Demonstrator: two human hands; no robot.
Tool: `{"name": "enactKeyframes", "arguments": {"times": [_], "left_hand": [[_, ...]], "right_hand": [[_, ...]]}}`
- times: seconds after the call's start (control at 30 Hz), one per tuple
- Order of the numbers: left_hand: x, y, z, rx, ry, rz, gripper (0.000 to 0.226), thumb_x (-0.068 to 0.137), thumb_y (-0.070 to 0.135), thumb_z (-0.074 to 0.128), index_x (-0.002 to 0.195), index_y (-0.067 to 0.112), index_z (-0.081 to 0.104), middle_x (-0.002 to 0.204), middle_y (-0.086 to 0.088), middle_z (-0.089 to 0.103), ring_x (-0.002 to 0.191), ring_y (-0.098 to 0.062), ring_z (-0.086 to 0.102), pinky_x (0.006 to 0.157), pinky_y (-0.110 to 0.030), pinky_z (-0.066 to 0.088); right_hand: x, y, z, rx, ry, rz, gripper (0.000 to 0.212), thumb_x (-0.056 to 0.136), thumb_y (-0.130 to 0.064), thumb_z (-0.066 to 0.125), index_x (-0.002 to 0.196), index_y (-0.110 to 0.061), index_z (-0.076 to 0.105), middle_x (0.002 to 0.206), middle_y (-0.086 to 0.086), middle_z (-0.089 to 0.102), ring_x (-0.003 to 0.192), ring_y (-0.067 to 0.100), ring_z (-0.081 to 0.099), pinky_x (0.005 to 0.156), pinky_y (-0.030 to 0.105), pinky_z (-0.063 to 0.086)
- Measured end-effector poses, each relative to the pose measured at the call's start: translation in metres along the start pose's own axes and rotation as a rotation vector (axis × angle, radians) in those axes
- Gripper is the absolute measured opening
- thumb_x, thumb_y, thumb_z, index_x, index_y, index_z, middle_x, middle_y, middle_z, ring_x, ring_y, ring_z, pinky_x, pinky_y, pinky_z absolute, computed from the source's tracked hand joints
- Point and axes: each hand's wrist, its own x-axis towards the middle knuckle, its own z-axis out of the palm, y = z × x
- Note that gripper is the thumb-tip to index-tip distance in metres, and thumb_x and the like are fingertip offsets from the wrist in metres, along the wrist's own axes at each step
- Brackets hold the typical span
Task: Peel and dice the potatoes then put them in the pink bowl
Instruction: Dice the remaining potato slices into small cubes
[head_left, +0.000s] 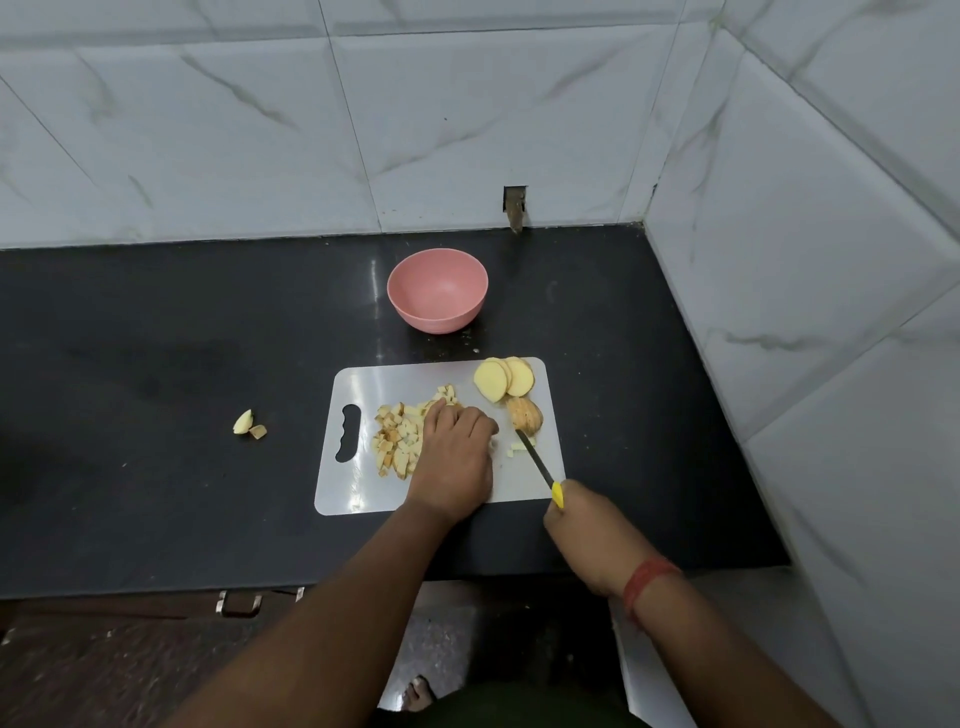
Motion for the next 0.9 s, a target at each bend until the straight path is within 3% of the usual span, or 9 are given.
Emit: {"name": "enactKeyframes", "arguments": {"times": [0.13, 0.3, 0.37, 0.7, 0.9], "left_hand": [[-0.001, 0.006, 0.003, 0.043, 0.03, 0.0, 0.012, 0.088, 0.012, 0.058, 0.099, 0.015, 0.062, 0.098, -0.004, 0.06, 0.095, -0.027, 0.053, 0.11, -0.052, 0.033], [0.003, 0.016, 0.004, 0.167, -0.001, 0.286, 0.025, 0.09, 0.02, 0.061, 0.115, 0.019, 0.067, 0.108, -0.001, 0.061, 0.099, -0.026, 0.053, 0.105, -0.055, 0.038], [0.007, 0.02, 0.005, 0.237, -0.03, 0.35, 0.034, 0.089, 0.02, 0.061, 0.122, 0.021, 0.065, 0.112, -0.001, 0.059, 0.098, -0.026, 0.049, 0.099, -0.053, 0.04], [0.005, 0.008, -0.002, 0.294, -0.024, 0.082, 0.012, 0.085, 0.022, 0.066, 0.096, 0.017, 0.067, 0.099, -0.005, 0.057, 0.091, -0.028, 0.048, 0.088, -0.048, 0.04], [0.017, 0.016, -0.005, 0.19, -0.028, -0.115, 0.026, 0.094, 0.034, 0.057, 0.114, 0.018, 0.059, 0.115, -0.002, 0.06, 0.103, -0.024, 0.053, 0.097, -0.045, 0.038]], "right_hand": [[0.001, 0.002, 0.002, 0.397, -0.136, 0.143, 0.008, 0.088, -0.02, 0.04, 0.082, -0.02, 0.044, 0.066, 0.004, 0.038, 0.044, 0.015, 0.03, 0.045, 0.022, 0.024], [0.001, -0.002, -0.008, 0.712, -0.011, 0.143, 0.011, 0.095, -0.021, 0.041, 0.084, -0.02, 0.041, 0.061, 0.002, 0.033, 0.039, 0.011, 0.026, 0.041, 0.017, 0.021], [0.001, -0.003, -0.012, 0.731, 0.003, 0.11, 0.011, 0.096, -0.021, 0.041, 0.085, -0.018, 0.041, 0.061, 0.002, 0.032, 0.039, 0.011, 0.025, 0.041, 0.017, 0.02], [0.011, 0.004, -0.004, 0.637, 0.015, 0.065, 0.016, 0.095, -0.03, 0.042, 0.081, -0.021, 0.039, 0.075, 0.007, 0.034, 0.044, 0.014, 0.026, 0.042, 0.02, 0.023], [0.015, 0.006, -0.003, 0.607, 0.019, 0.038, 0.017, 0.094, -0.03, 0.041, 0.08, -0.021, 0.04, 0.075, 0.008, 0.035, 0.047, 0.016, 0.026, 0.042, 0.021, 0.025]]}}
